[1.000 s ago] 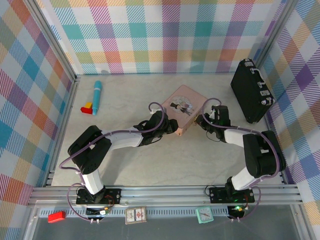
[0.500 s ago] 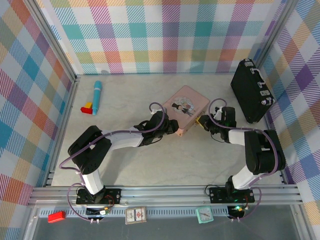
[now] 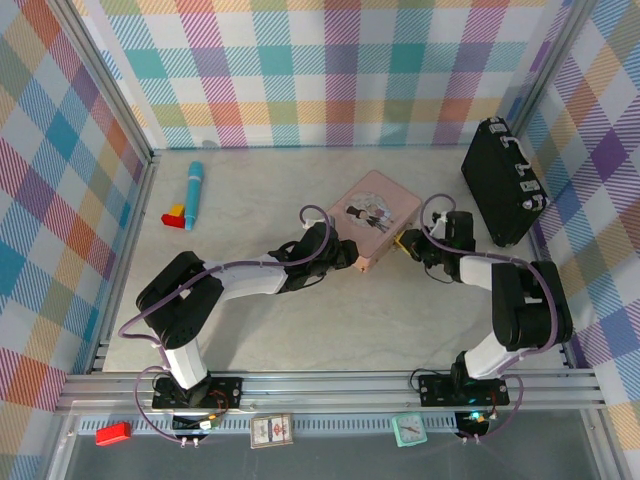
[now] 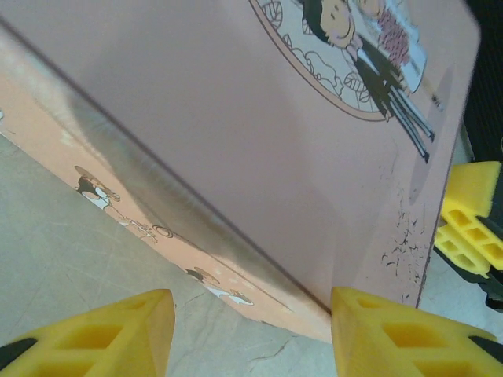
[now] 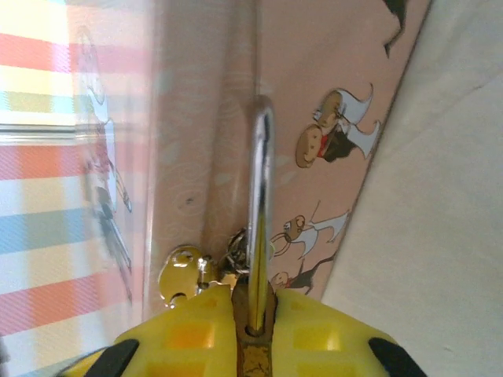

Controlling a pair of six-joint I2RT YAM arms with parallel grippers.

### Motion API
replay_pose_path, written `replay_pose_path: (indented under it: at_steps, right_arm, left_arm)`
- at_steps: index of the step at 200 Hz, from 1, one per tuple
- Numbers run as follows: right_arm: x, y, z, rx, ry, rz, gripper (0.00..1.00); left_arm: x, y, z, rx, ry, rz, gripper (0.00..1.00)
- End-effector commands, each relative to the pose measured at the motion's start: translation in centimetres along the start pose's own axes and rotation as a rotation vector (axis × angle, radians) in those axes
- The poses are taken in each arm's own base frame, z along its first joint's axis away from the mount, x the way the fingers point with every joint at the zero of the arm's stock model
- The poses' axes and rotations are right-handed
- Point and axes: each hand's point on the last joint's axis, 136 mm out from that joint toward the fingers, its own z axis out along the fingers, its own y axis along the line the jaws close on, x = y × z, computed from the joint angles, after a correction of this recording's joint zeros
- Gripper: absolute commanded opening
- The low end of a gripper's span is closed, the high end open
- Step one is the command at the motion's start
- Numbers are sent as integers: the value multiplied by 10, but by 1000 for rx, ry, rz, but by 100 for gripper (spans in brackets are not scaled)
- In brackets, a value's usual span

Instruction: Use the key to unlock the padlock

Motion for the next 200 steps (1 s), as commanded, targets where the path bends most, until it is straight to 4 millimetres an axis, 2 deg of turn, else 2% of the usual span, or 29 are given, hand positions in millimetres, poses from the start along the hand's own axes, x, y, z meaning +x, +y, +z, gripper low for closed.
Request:
replay_pose_path:
  at_steps: [1, 31, 67, 98, 109, 136, 173, 200]
  right_arm:
    - [-3, -7, -14, 223, -29, -219, 3]
    - [6, -37, -19, 403, 8, -240, 3]
    - [16, -54, -26, 557, 33, -278, 4]
    - [4, -67, -39, 668, -35, -281, 2]
    - [-2, -65, -39, 680, -55, -291, 2]
    - [-10, -46, -23, 631, -95, -329, 3]
    - [-27, -48, -6, 607, -206, -270, 4]
    - [-23, -21, 5, 448, -191, -263, 5]
  left_arm:
    - [54, 70, 5, -244, 173, 36, 53]
    - [52, 69, 8, -247, 172, 39, 53]
    - [49, 66, 8, -246, 167, 39, 53]
    - [49, 66, 7, -248, 167, 41, 52]
    - [50, 67, 7, -248, 169, 41, 52]
    - [48, 64, 8, -236, 166, 38, 53]
    - [45, 57, 3, -200, 146, 34, 54]
    - [35, 43, -12, -105, 77, 7, 56]
